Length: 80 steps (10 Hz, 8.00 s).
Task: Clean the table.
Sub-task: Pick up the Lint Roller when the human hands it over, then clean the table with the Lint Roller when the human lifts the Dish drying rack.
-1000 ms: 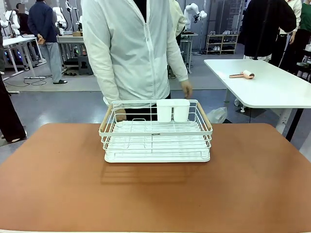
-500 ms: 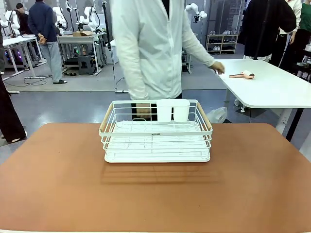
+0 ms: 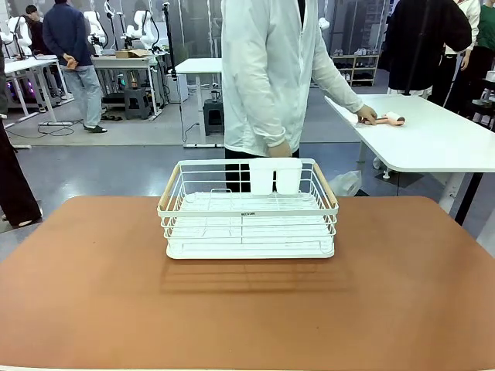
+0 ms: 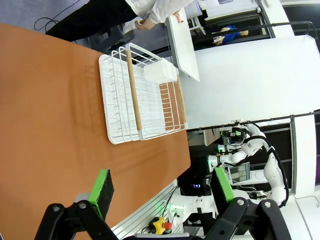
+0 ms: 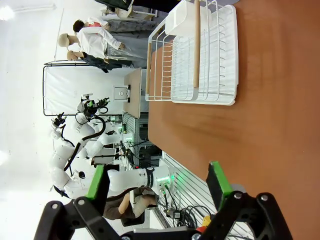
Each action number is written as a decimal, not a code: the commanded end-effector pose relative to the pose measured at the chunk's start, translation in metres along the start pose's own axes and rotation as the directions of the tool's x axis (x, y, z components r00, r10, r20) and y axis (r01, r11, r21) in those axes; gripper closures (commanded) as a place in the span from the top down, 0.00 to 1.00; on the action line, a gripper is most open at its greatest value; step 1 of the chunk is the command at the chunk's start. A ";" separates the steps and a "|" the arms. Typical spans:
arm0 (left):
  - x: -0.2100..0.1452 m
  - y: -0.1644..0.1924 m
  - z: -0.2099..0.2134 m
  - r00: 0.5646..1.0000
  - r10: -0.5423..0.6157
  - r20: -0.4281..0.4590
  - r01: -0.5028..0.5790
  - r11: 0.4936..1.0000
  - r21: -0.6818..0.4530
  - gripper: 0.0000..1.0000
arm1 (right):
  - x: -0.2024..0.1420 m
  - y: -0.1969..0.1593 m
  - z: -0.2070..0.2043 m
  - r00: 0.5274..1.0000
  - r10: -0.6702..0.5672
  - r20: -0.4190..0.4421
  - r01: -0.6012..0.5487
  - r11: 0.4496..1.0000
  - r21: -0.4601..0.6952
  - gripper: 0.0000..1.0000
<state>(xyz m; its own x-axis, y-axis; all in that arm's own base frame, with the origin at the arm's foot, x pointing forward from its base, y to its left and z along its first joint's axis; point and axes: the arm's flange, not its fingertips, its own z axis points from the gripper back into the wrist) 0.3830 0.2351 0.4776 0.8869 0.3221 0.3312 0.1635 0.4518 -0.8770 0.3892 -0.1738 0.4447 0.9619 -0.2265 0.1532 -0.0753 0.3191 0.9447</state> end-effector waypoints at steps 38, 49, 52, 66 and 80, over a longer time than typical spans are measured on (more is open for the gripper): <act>-0.001 -0.001 0.003 1.000 -0.011 0.002 0.011 1.000 -0.022 1.00 | -0.013 0.125 -0.061 0.907 -0.361 0.216 0.403 0.892 -0.202 1.00; -0.001 -0.001 0.003 1.000 -0.011 0.002 0.011 1.000 -0.022 1.00 | 0.017 0.114 -0.151 0.900 -0.297 0.320 0.365 0.915 -0.174 1.00; -0.001 -0.001 0.003 1.000 -0.011 0.002 0.011 1.000 -0.022 1.00 | 0.015 0.112 -0.151 0.910 -0.286 0.301 0.347 0.922 -0.173 0.84; -0.001 -0.001 0.003 1.000 -0.011 0.002 0.011 1.000 -0.022 1.00 | 0.018 0.116 -0.144 0.904 -0.301 0.304 0.369 0.909 -0.196 0.19; -0.001 -0.001 0.003 1.000 -0.011 0.002 0.011 1.000 -0.022 1.00 | 0.018 0.116 -0.144 0.904 -0.301 0.304 0.369 0.909 -0.196 0.19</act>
<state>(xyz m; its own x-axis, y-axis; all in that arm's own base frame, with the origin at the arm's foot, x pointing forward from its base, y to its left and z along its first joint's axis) 0.3829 0.2348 0.4777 0.8874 0.3211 0.3307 0.1635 0.4516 -0.8771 0.4359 -0.0107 0.5148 0.8096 -0.5839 -0.0597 0.3405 0.3845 0.8580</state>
